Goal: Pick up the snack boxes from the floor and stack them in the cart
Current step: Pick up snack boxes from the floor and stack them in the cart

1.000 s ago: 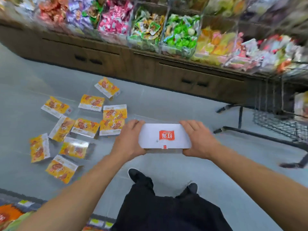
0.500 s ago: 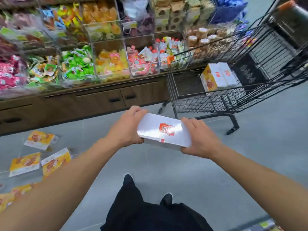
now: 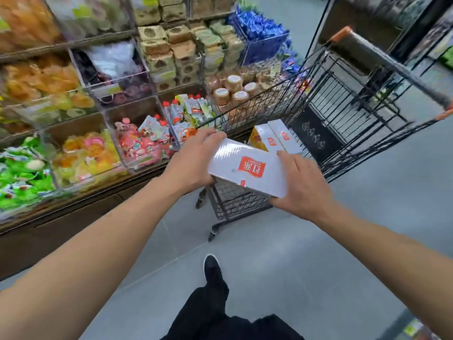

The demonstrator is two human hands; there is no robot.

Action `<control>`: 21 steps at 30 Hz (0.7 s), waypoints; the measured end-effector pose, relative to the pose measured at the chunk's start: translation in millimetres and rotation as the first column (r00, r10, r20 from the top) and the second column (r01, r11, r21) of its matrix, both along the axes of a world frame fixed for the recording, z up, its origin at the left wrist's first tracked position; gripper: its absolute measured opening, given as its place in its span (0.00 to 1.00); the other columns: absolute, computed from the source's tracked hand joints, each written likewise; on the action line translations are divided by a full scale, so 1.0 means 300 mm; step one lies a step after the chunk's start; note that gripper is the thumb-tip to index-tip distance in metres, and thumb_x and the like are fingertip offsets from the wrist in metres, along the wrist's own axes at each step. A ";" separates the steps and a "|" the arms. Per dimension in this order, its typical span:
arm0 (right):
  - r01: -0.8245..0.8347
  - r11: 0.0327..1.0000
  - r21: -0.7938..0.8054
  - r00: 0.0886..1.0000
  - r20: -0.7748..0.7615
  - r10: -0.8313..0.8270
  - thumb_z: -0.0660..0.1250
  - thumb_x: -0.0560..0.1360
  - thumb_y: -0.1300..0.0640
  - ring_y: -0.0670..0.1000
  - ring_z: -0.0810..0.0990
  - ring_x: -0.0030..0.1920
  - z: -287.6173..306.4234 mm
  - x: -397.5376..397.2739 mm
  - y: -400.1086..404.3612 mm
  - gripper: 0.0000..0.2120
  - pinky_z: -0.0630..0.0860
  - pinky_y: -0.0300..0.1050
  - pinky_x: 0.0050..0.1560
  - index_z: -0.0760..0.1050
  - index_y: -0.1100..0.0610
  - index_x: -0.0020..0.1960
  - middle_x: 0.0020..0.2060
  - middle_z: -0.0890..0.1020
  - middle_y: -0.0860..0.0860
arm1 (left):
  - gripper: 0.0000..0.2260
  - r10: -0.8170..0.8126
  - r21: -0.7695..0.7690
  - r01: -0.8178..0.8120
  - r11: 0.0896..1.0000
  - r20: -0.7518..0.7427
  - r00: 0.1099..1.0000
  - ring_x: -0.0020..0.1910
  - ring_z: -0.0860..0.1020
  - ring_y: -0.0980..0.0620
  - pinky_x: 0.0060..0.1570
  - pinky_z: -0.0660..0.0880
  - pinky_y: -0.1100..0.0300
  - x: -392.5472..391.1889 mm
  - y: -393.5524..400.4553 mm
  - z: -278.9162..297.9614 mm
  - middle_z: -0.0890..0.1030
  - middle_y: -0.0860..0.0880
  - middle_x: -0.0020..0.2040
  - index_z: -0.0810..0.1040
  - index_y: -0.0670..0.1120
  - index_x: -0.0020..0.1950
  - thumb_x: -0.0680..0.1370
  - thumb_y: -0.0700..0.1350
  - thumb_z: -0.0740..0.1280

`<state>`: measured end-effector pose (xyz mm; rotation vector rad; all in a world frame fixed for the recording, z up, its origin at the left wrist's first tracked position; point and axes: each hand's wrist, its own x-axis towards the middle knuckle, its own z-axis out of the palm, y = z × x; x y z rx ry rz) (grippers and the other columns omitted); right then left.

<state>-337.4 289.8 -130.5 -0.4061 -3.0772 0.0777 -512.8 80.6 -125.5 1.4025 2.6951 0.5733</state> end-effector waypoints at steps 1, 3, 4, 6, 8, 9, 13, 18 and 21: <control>0.020 1.000 0.012 1.000 0.006 -0.020 0.76 0.59 0.38 0.60 0.73 0.58 -0.009 -0.048 0.034 0.51 0.71 0.54 0.61 0.60 0.60 0.74 0.61 0.74 0.57 | 0.38 -0.014 0.009 0.014 1.000 0.000 1.000 0.66 0.69 0.41 0.60 0.73 0.42 -0.061 0.045 -0.010 0.63 0.47 0.70 0.61 0.50 0.73 0.69 0.53 0.76; 0.041 0.999 0.032 0.999 0.024 -0.042 0.75 0.59 0.37 0.59 0.73 0.58 -0.018 -0.118 0.079 0.52 0.70 0.54 0.61 0.58 0.59 0.74 0.61 0.73 0.56 | 0.38 -0.038 0.012 0.038 0.999 0.005 0.999 0.68 0.68 0.41 0.63 0.72 0.43 -0.141 0.109 -0.017 0.63 0.46 0.71 0.61 0.49 0.74 0.69 0.51 0.76; 0.051 0.998 0.036 0.998 0.038 -0.052 0.73 0.59 0.36 0.59 0.72 0.59 -0.027 -0.156 0.108 0.53 0.70 0.55 0.63 0.57 0.57 0.75 0.62 0.73 0.56 | 0.38 -0.051 0.005 0.051 0.999 0.015 0.999 0.69 0.66 0.41 0.64 0.71 0.44 -0.190 0.144 -0.026 0.62 0.46 0.71 0.61 0.50 0.74 0.69 0.51 0.76; 0.059 0.997 0.040 0.997 0.051 -0.061 0.69 0.58 0.33 0.59 0.72 0.61 -0.038 -0.213 0.151 0.53 0.64 0.57 0.69 0.54 0.53 0.76 0.63 0.73 0.54 | 0.38 -0.085 -0.013 0.086 0.996 0.023 0.996 0.70 0.65 0.42 0.66 0.70 0.44 -0.271 0.200 -0.042 0.62 0.46 0.72 0.61 0.51 0.74 0.69 0.50 0.76; 0.031 0.999 0.030 0.998 0.059 -0.033 0.68 0.58 0.33 0.58 0.72 0.63 -0.053 -0.258 0.187 0.54 0.57 0.60 0.74 0.51 0.51 0.77 0.64 0.72 0.52 | 0.39 -0.138 -0.043 0.140 0.989 0.042 0.989 0.70 0.65 0.43 0.67 0.69 0.45 -0.345 0.252 -0.056 0.62 0.46 0.72 0.61 0.51 0.74 0.68 0.52 0.76; 0.021 1.000 0.005 0.997 0.072 -0.021 0.69 0.59 0.34 0.58 0.72 0.63 -0.061 -0.288 0.210 0.54 0.58 0.59 0.74 0.50 0.50 0.77 0.65 0.72 0.52 | 0.39 -0.159 -0.062 0.163 0.985 0.062 0.985 0.70 0.65 0.43 0.67 0.69 0.45 -0.386 0.286 -0.061 0.62 0.47 0.72 0.61 0.51 0.75 0.68 0.53 0.76; 0.087 0.978 -0.189 0.991 0.121 -0.064 0.72 0.62 0.35 0.56 0.73 0.59 -0.121 -0.414 0.300 0.54 0.72 0.55 0.62 0.47 0.49 0.77 0.63 0.72 0.52 | 0.41 -0.141 -0.133 0.161 0.978 0.145 0.979 0.72 0.64 0.42 0.68 0.69 0.47 -0.520 0.431 -0.103 0.55 0.49 0.76 0.59 0.55 0.76 0.68 0.50 0.76; 0.247 0.871 -0.426 0.969 0.098 -0.227 0.73 0.59 0.36 0.56 0.77 0.56 -0.227 -0.540 0.405 0.50 0.78 0.54 0.50 0.54 0.47 0.75 0.58 0.77 0.50 | 0.43 0.256 -0.137 -0.220 0.966 0.381 0.888 0.76 0.57 0.46 0.69 0.64 0.54 -0.567 0.617 -0.198 0.52 0.48 0.79 0.51 0.53 0.80 0.71 0.45 0.73; 0.280 0.836 -0.472 0.960 0.122 -0.253 0.73 0.59 0.37 0.55 0.78 0.54 -0.296 -0.606 0.488 0.46 0.77 0.52 0.47 0.58 0.47 0.71 0.54 0.78 0.49 | 0.37 0.448 -0.210 -0.453 0.867 0.726 0.522 0.69 0.69 0.46 0.64 0.72 0.50 -0.556 0.721 -0.310 0.65 0.47 0.75 0.56 0.50 0.77 0.74 0.51 0.72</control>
